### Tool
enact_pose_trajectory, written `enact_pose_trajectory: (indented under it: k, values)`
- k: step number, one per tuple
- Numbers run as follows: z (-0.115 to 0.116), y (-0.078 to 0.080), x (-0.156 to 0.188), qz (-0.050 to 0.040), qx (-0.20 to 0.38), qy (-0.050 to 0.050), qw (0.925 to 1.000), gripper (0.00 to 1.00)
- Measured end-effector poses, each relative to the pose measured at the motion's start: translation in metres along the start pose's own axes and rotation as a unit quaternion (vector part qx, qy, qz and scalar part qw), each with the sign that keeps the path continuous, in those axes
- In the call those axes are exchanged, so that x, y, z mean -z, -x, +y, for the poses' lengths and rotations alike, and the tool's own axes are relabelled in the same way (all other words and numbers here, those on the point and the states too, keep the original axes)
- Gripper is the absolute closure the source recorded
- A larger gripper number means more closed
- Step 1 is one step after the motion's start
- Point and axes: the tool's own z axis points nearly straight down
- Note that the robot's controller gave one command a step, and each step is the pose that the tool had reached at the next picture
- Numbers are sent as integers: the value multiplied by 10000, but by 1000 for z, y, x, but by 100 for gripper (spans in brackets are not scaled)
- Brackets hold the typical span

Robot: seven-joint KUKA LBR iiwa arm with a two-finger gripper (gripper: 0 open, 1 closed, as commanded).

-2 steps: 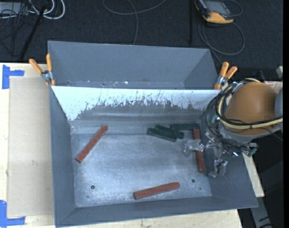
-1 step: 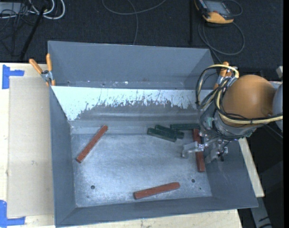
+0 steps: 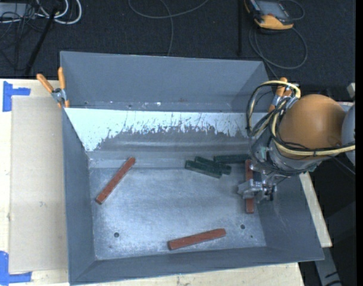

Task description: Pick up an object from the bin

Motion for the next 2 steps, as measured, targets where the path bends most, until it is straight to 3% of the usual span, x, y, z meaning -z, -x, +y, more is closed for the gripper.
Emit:
enact_pose_trajectory:
  k: [1,2]
  values:
    - [0,0,0,0,-10,0,10000,100]
    - [14,9,174,68,-79,-19,9999,100]
